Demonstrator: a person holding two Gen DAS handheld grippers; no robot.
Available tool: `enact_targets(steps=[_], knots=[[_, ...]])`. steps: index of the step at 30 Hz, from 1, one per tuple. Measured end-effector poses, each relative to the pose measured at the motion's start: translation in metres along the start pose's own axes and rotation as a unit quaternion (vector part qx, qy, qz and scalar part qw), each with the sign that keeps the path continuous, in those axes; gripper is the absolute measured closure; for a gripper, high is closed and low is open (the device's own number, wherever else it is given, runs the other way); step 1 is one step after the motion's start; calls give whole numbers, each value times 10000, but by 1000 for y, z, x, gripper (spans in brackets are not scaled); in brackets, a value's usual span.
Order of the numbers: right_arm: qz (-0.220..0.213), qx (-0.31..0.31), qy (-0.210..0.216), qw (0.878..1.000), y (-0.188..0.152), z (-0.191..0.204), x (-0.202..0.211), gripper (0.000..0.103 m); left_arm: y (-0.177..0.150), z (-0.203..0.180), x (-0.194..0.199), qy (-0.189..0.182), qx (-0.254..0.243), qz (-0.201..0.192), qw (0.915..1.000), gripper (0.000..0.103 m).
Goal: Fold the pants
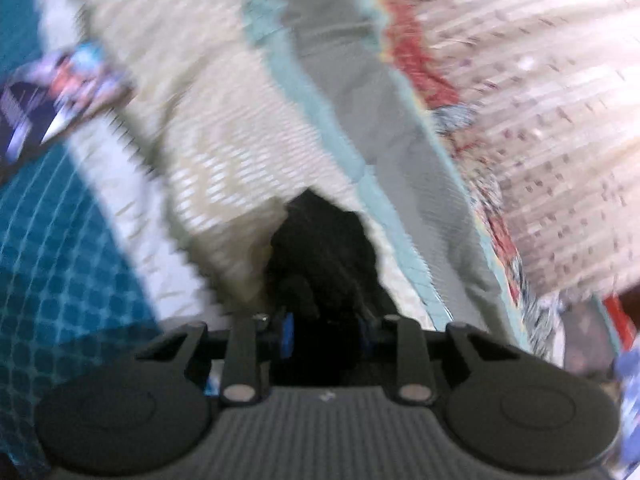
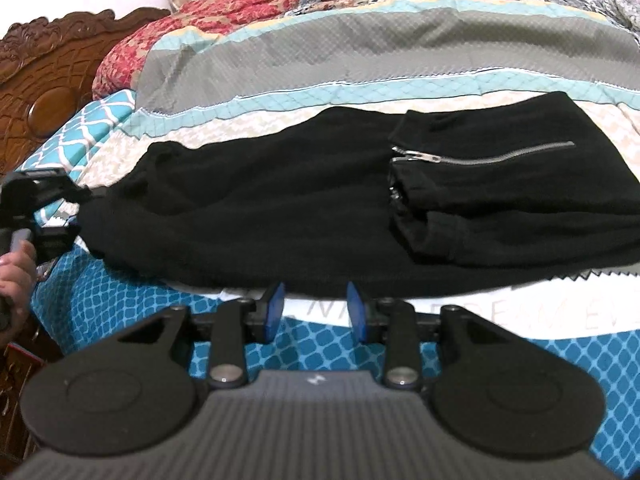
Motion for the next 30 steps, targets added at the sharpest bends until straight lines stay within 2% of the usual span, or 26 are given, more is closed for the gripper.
enact_targets(steps=[2,4,7,8,10,11,12,14,15,17,18,20,24,26,30], knots=[[23,-103,36,9999,-2,-2,-2,66,-8,-27,4,-3,-608,-140,9981,77],[0,-114,39,9999,-2,-3,-1,66,-21,-57,3,34,-1335,-260,9907,77],[-64,-197,12,9998,-2,-8,3,66,-55,-98,-7,-35,-2278,-201,9735,77],[-89,-240,-2,9997,-2,-12,5,66,-69,-111,-13,-51,-2617,-133,9650,77],[-141,-335,-51,9993,-2,-20,8,66,-102,-132,-27,-65,-3254,136,9455,77],[-162,-387,-80,9991,-2,-24,10,66,-123,-140,-39,-18,-3635,349,9309,76],[-176,-456,-112,9987,-2,-28,12,66,-145,-144,-50,84,-4034,570,9132,72],[-175,-597,-127,9980,-4,-36,13,65,-187,-141,-73,397,-4784,980,8717,66],[-168,-694,-124,9974,-4,-40,14,65,-202,-137,-79,533,-5062,1053,8543,63],[-193,-781,-90,9967,-4,-44,15,64,-217,-137,-74,594,-5439,935,8318,56],[-236,-772,-79,9967,-2,-45,16,64,-220,-139,-67,537,-5527,863,8272,46],[-311,-759,-48,9966,3,-47,17,64,-218,-142,-48,343,-5461,881,8324,44],[-462,-882,203,9948,20,-48,13,64,-200,-139,-7,-1,-5169,786,8524,43],[-512,-874,345,9943,33,-42,5,61,-182,-134,3,39,-4871,649,8709,43],[-624,-674,730,9931,69,-19,-15,52,-138,-112,2,253,-3775,635,9235,44]])
Point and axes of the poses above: each gripper's, at about its wrist camera, not at the fingertips, and x roughly against the way its jaws point, z to its left, y to its top, the point moved 8 cm from there along -x, roughly the way its jaws point, and after that the axes turned 9 degrees about x, right-handed, at the moved point
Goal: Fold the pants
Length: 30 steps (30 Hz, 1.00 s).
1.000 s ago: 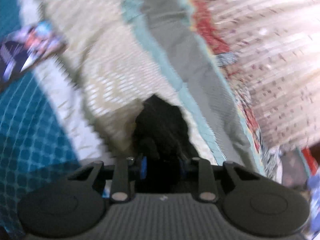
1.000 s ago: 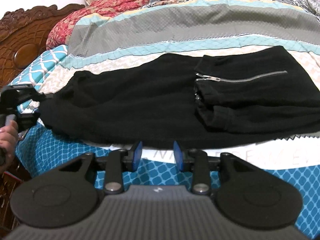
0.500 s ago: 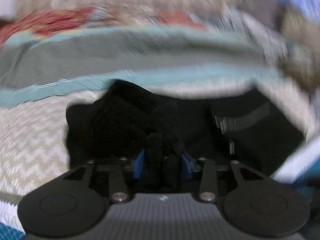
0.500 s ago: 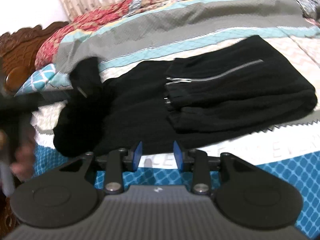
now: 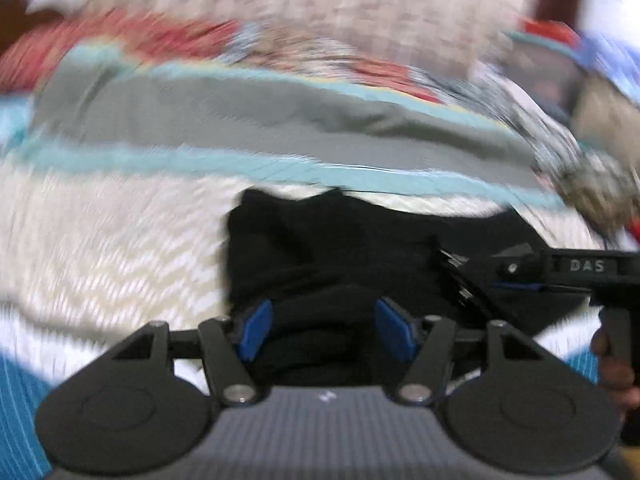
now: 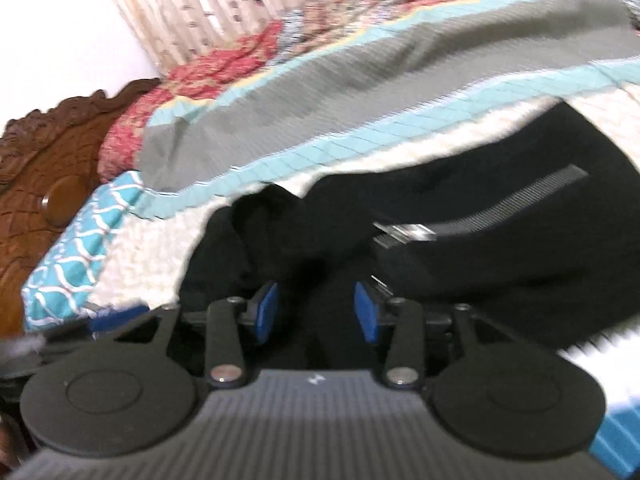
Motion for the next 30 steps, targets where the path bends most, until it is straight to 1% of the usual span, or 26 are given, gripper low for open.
enact_targets(steps=[1,3,5,7,8,9,10,11,12,13,15,16,17,18,19,20,21,22,23,25,26,27,28,29,30], knots=[[-4,70,132,9999,8,8,-10,50,2,11,0,38,306,15,9995,44],[92,104,343,9993,18,21,-32,33,4,25,-2,69,691,37,9976,44],[300,97,476,9984,21,29,-59,32,5,32,-6,89,821,66,9966,44],[636,-63,404,9971,14,27,-85,33,4,30,-8,120,807,98,9966,44],[806,-194,438,9956,9,26,-95,50,4,30,-7,103,810,115,9966,44],[907,-303,482,9943,4,25,-100,81,5,29,-7,73,822,124,9965,44],[905,-340,451,9943,1,24,-99,84,5,26,-7,33,817,112,9966,44],[758,-313,472,9955,3,26,-92,87,6,25,-6,7,796,91,9968,44],[525,-201,476,9973,7,30,-81,91,7,24,-6,-11,777,70,9970,44],[269,-38,436,9987,14,33,-67,91,7,25,-5,-22,777,60,9970,43],[-98,117,192,9997,19,31,-43,91,10,26,-9,-48,815,70,9966,43],[-157,74,58,9998,19,25,-40,91,9,25,-13,-45,843,83,9964,43],[-128,-5,-124,9998,15,17,-41,91,9,27,-16,-36,883,108,9960,43],[36,-79,-333,9994,8,7,-46,91,8,27,-20,-23,950,161,9953,42],[336,-195,-527,9979,-4,-4,-58,90,6,28,-25,-13,1023,224,9945,39],[613,-362,-600,9957,-16,-12,-68,87,4,28,-30,-2,1092,333,9935,38],[671,-547,-566,9946,-23,-17,-73,85,0,28,-36,20,1139,455,9925,36],[572,-649,-528,9949,-23,-18,-71,85,-3,29,-40,54,1169,545,9916,34],[575,-647,-510,9949,-21,-16,-69,82,-6,30,-42,95,1201,589,9910,34],[586,-547,-431,9958,-14,-12,-64,71,-9,34,-42,118,1307,617,9894,31],[463,-528,-361,9969,-9,-11,-60,59,-8,38,-41,84,1397,613,9883,30],[246,-547,-304,9977,-4,-11,-54,48,-7,41,-40,58,1486,606,9870,29],[57,-577,-278,9979,1,-13,-51,43,-6,44,-39,25,1591,599,9854,28],[25,-591,-252,9979,2,-15,-51,40,-5,47,-39,-10,1698,600,9836,28],[120,-606,-206,9979,1,-16,-56,40,-4,50,-39,-45,1801,614,9817,28]])
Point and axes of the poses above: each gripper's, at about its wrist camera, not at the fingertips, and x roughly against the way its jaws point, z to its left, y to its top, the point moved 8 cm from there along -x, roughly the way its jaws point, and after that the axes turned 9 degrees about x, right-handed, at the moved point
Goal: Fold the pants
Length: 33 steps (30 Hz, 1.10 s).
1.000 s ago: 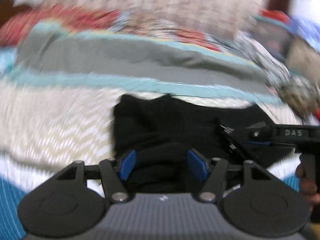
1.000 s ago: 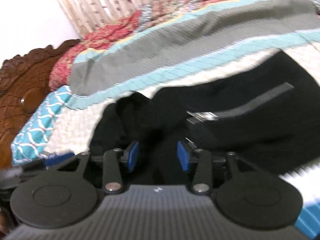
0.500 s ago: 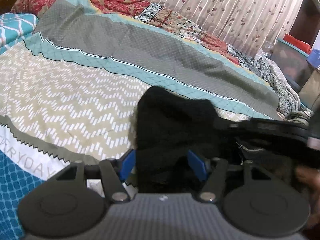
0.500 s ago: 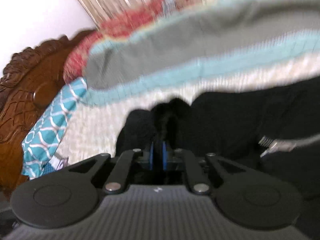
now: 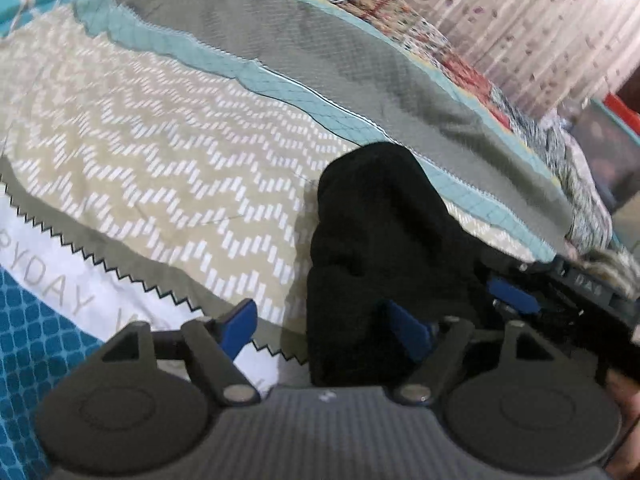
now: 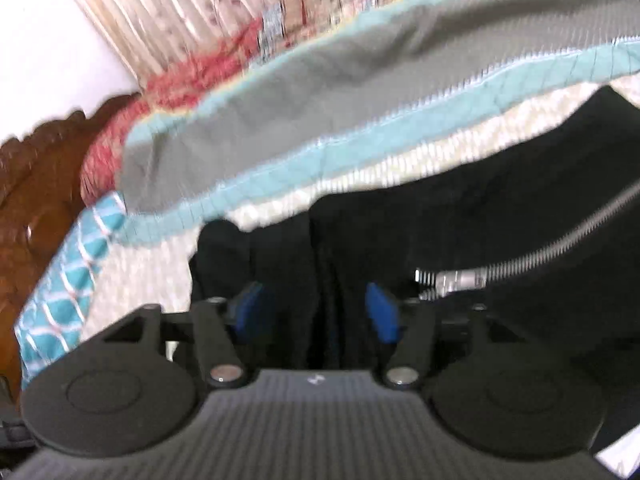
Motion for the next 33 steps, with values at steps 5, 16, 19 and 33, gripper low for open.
enact_targets(steps=[5,16,19,33], knots=[[695,-54,47,9976,-21,-1,-31,40,-1,1,-6,-79,174,130,9997,28],[77,526,41,9986,-19,34,7,90,0,-3,-20,-39,269,277,9992,24],[516,33,-215,9984,-39,1,-14,87,-3,-3,-27,-52,311,427,9986,24],[-402,772,378,9955,-5,49,9,67,-1,6,-37,-322,856,696,9934,20]])
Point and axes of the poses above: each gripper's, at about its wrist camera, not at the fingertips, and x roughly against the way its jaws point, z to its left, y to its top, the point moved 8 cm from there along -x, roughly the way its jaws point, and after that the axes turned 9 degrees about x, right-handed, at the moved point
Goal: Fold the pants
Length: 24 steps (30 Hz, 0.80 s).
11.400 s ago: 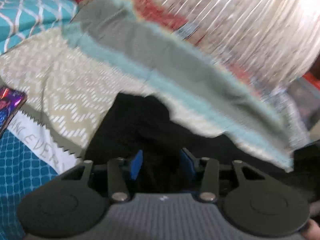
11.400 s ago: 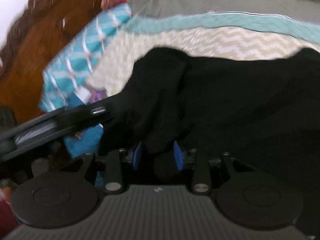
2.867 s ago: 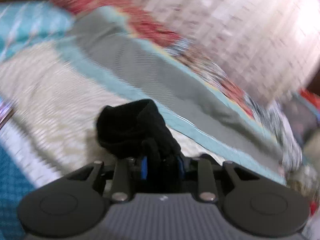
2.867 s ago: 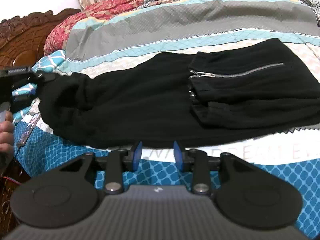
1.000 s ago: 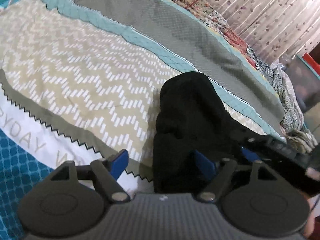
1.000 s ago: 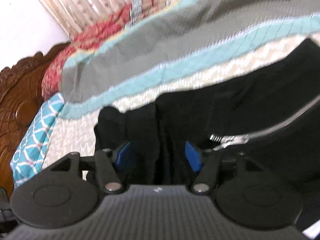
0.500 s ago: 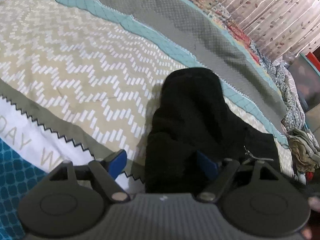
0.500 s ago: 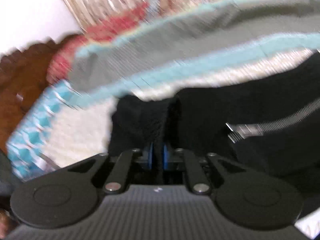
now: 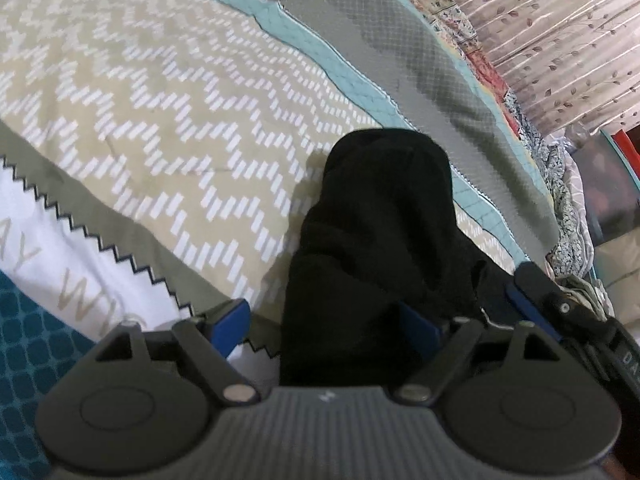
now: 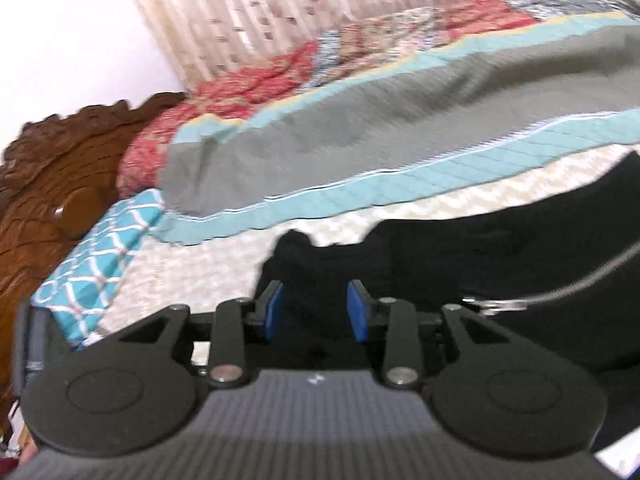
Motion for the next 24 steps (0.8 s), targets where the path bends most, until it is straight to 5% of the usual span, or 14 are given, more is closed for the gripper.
enact_targets(steps=[3,4,5,10,14,18,24], knots=[[727,-101,-312,9968,-29,-16,-26,71,-5,-2,-4,-9,-87,4,10000,27],[1017,-213,-395,9938,-45,-28,-38,75,-9,-4,-7,-36,-152,71,9999,45],[829,-227,-374,9956,-47,-32,-37,81,-12,-7,-10,-113,-163,196,9996,50],[769,262,-471,9956,-27,-15,-15,71,-6,-12,-5,-350,-118,204,9991,43],[189,1210,-293,9920,-18,24,10,41,20,-2,6,-394,51,-51,9992,28],[306,2383,38,9707,-39,68,16,29,46,-1,6,-453,105,-75,9989,27],[683,3595,285,9302,-68,108,-3,22,64,-23,-17,-376,-566,265,9973,28]])
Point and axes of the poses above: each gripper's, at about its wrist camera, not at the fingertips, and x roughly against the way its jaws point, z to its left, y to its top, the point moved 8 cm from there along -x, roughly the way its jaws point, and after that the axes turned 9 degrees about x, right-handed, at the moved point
